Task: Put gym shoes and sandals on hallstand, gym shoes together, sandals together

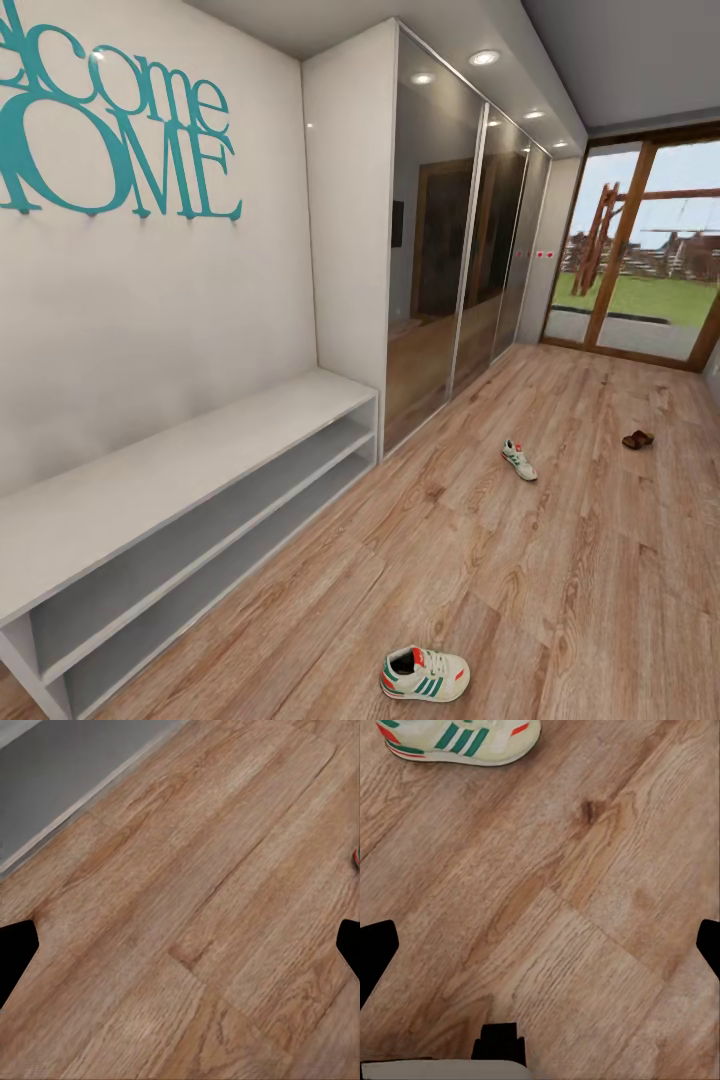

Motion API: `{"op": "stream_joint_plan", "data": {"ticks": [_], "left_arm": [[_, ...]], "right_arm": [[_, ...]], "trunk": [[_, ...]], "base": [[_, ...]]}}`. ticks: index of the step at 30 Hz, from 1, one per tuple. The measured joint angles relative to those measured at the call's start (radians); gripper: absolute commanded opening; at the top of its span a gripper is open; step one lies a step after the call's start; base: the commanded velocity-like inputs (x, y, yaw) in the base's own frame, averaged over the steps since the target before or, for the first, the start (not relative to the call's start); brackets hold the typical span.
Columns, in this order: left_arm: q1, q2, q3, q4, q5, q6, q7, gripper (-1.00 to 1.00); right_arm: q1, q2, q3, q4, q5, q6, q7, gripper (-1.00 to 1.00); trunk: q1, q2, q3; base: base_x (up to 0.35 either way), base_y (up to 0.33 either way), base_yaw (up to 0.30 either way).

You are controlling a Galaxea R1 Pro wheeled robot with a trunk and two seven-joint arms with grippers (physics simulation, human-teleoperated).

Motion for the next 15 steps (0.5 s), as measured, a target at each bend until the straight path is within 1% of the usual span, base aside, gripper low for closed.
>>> {"op": "stream_joint_plan", "data": {"ticks": [4,8,9,10,15], "left_arm": [[-0.024,0.008,0.0,-0.029,-0.003,-0.01,0.004,1.0],[-0.038,0.016,0.0,-0.053,-0.004,-0.013,0.004,1.0],[-0.045,0.019,-0.001,-0.063,-0.005,-0.014,0.003,1.0],[-0.065,0.024,-0.004,-0.088,-0.006,-0.018,0.002,1.0],[-0.101,0.015,-0.01,-0.115,-0.009,-0.025,0.0,1.0]], "right_arm": [[-0.038,-0.012,0.0,-0.052,0.001,0.002,-0.001,1.0],[-0.051,-0.014,0.0,-0.083,0.0,0.003,-0.001,1.0],[-0.056,-0.015,0.0,-0.095,0.0,0.002,-0.001,1.0],[-0.064,-0.016,0.001,-0.119,0.0,-0.004,0.001,1.0],[-0.066,-0.013,0.004,-0.135,0.0,-0.062,0.002,1.0]], "trunk": [[0.0,0.0,0.0],[0.0,0.0,0.0],[0.0,0.0,0.0],[0.0,0.0,0.0],[0.0,0.0,0.0]], "base": [[0.0,0.0,0.0],[0.0,0.0,0.0],[0.0,0.0,0.0],[0.0,0.0,0.0],[0.0,0.0,0.0]]}}
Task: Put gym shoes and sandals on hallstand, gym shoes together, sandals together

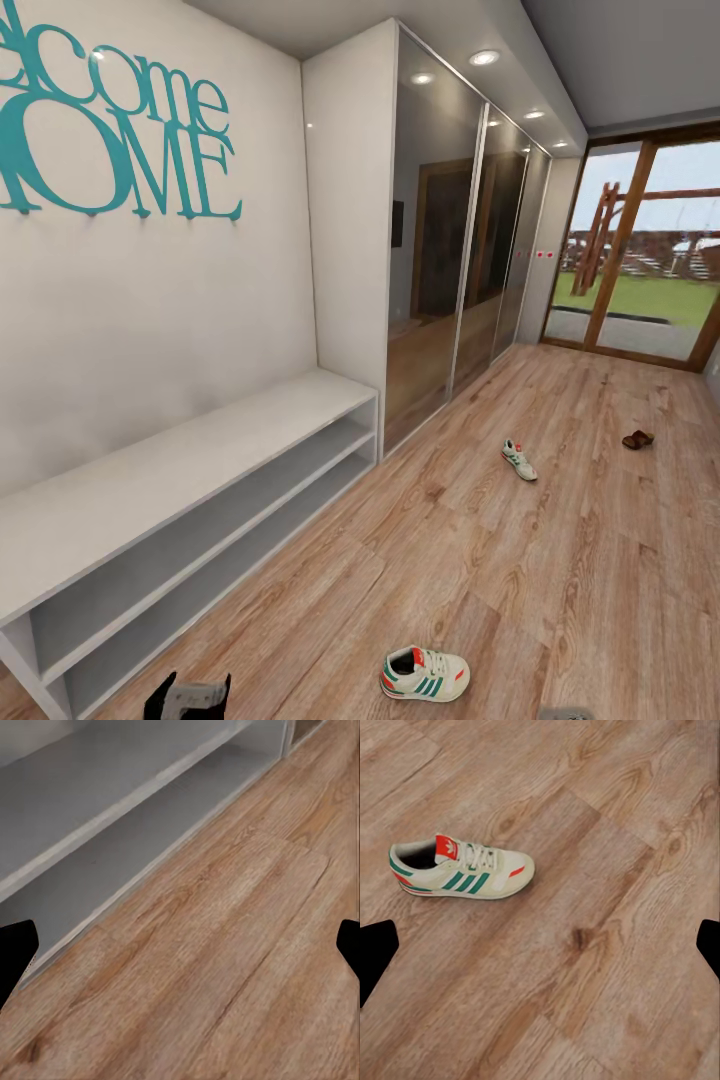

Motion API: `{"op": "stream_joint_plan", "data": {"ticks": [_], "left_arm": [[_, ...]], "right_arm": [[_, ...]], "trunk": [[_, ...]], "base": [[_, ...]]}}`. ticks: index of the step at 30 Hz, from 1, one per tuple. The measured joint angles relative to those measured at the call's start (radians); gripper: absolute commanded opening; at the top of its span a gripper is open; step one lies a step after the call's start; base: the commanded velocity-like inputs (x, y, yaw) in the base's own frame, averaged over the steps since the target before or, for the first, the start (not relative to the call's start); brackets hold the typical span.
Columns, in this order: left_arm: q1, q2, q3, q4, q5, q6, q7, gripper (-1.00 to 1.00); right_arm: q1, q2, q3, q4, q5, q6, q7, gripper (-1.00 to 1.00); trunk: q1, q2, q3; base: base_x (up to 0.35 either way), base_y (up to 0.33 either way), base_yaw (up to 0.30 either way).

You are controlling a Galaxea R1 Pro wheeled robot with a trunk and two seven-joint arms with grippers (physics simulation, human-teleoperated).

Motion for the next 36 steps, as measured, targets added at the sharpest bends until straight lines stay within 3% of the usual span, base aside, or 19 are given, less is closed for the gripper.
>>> {"op": "stream_joint_plan", "data": {"ticks": [5,13,24,36], "left_arm": [[-0.037,-0.021,-0.008,-0.019,-0.005,-0.006,-0.002,1.0],[-0.051,-0.047,-0.019,-0.026,-0.011,-0.009,-0.009,1.0],[-0.049,-0.056,-0.039,-0.024,-0.014,-0.009,-0.011,1.0],[-0.048,-0.059,-0.046,-0.022,-0.014,-0.009,-0.011,1.0]], "right_arm": [[0.002,0.002,-0.001,-0.006,-0.001,-0.059,-0.001,1.0],[-0.022,0.001,-0.004,-0.039,-0.002,-0.08,-0.034,1.0],[-0.025,0.003,-0.003,-0.056,-0.002,-0.088,-0.055,1.0],[-0.022,0.004,-0.002,-0.057,-0.002,-0.09,-0.063,1.0]], "trunk": [[0.0,0.0,0.0],[0.0,0.0,0.0],[0.0,0.0,0.0],[0.0,0.0,0.0]], "base": [[0.0,0.0,0.0],[0.0,0.0,0.0],[0.0,0.0,0.026],[0.0,0.0,0.194]]}}
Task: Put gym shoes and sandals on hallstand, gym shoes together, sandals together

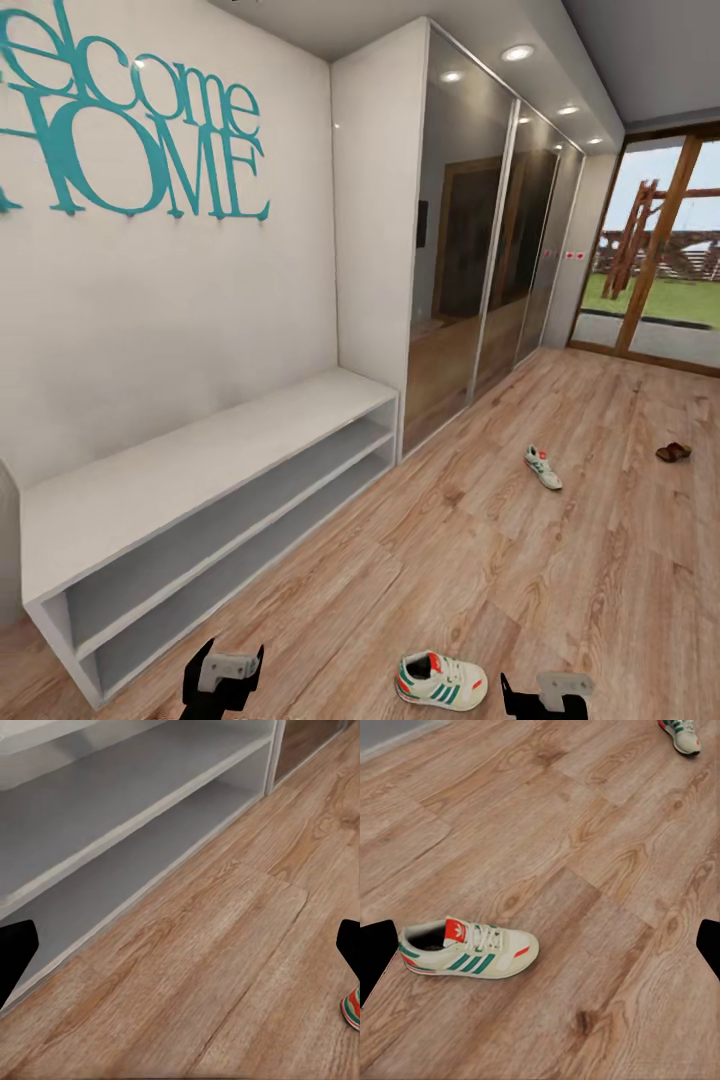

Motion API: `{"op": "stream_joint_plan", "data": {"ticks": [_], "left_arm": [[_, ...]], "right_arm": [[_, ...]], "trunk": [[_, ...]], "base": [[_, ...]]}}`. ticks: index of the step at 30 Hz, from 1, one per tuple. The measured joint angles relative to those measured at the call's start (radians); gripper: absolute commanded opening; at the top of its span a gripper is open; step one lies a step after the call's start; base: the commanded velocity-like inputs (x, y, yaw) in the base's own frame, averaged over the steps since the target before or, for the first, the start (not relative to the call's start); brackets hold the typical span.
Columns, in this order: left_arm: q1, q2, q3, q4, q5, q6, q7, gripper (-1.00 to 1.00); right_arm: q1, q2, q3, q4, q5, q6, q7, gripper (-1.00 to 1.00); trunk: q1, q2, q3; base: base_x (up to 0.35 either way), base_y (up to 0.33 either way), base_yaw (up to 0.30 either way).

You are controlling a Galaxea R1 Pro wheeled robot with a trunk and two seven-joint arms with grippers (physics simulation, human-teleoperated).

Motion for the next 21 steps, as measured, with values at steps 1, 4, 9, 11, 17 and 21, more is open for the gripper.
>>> {"op": "stream_joint_plan", "data": {"ticks": [1,4,9,11,17,21], "left_arm": [[0.0,0.0,0.0,0.0,0.0,0.0,0.0,1.0],[0.0,0.0,0.0,0.0,0.0,0.0,0.0,1.0],[0.0,0.001,0.001,0.0,0.0,-0.001,0.0,1.0],[0.001,0.001,0.001,0.0,0.001,-0.001,0.0,1.0],[0.001,0.0,0.0,0.0,0.0,0.0,0.0,1.0],[0.001,0.0,-0.001,0.001,0.0,0.0,0.0,1.0]], "right_arm": [[0.0,0.0,0.0,0.0,0.0,0.0,-0.001,1.0],[0.0,0.0,0.0,0.0,0.0,0.0,-0.001,1.0],[0.001,0.0,0.0,0.001,0.0,-0.001,-0.002,1.0],[0.001,0.0,0.0,0.001,0.0,-0.001,-0.003,1.0],[0.001,0.001,0.0,0.001,0.0,-0.001,-0.003,1.0],[0.001,0.001,0.0,0.001,0.0,-0.001,-0.003,1.0]], "trunk": [[0.0,0.0,0.0],[0.0,0.0,0.0],[0.0,0.0,0.0],[0.0,0.0,0.0],[0.0,0.0,0.0],[0.0,0.0,0.0]], "base": [[0.0,0.0,0.245],[0.0,0.0,0.255],[0.0,0.0,0.269],[0.0,0.0,0.275],[0.0,0.0,0.28],[0.0,0.0,0.283]]}}
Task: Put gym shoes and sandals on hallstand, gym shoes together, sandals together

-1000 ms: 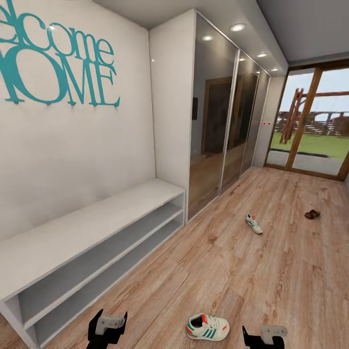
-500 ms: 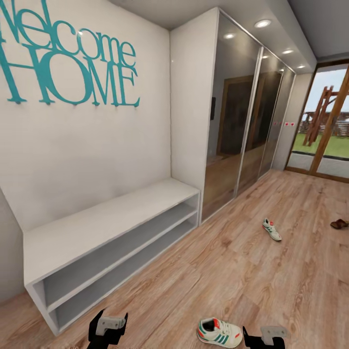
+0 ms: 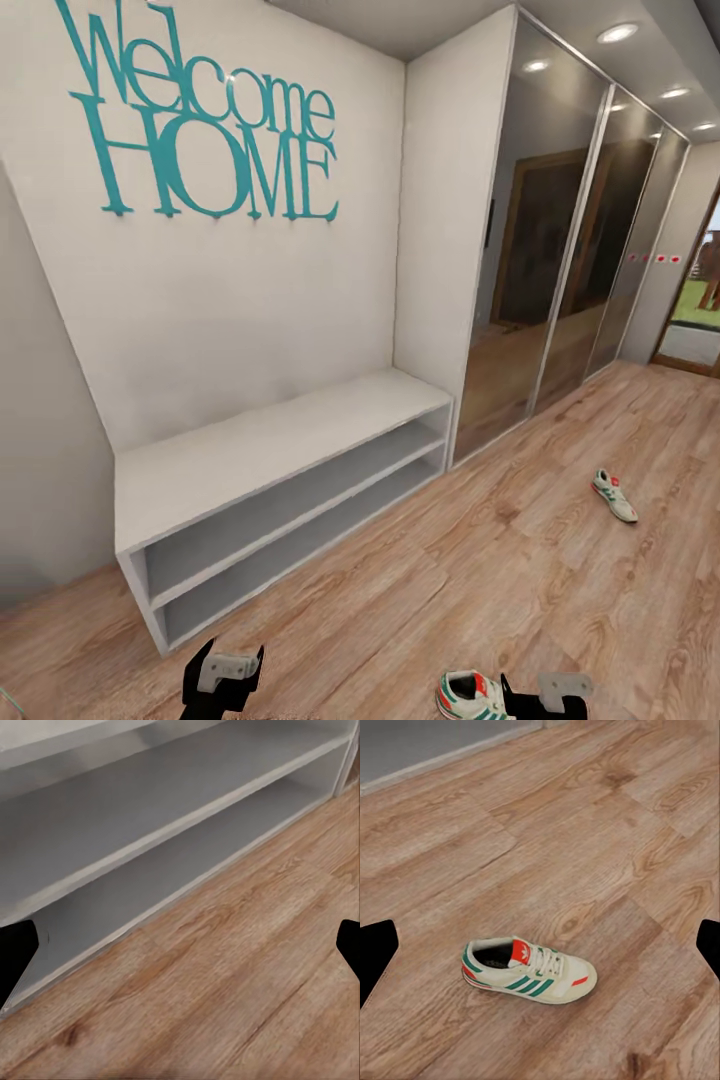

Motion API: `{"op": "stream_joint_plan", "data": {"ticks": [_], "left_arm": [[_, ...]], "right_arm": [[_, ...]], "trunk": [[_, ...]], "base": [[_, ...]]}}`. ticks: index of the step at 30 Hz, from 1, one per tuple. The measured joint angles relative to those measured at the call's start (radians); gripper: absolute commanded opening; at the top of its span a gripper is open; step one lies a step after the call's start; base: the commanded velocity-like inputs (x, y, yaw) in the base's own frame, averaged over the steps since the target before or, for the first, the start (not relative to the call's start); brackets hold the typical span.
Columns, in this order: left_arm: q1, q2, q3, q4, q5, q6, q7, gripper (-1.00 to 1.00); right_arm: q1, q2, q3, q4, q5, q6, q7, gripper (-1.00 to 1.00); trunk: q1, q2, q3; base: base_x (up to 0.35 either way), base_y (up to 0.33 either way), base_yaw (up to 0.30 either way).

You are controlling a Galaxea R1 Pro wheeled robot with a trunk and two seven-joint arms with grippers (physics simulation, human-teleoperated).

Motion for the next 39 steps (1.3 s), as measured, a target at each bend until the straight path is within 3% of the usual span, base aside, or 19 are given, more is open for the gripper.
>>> {"op": "stream_joint_plan", "data": {"ticks": [27,39], "left_arm": [[0.001,0.0,-0.001,0.0,0.0,0.0,0.0,1.0],[0.001,0.0,-0.002,0.0,0.0,0.0,0.0,1.0]], "right_arm": [[0.0,0.0,0.0,0.0,0.0,-0.001,-0.002,1.0],[0.0,0.001,0.0,-0.001,0.0,-0.001,-0.002,1.0]], "trunk": [[0.0,0.0,0.0],[0.0,0.0,0.0]], "base": [[0.0,0.0,0.281],[0.0,0.0,0.09]]}}
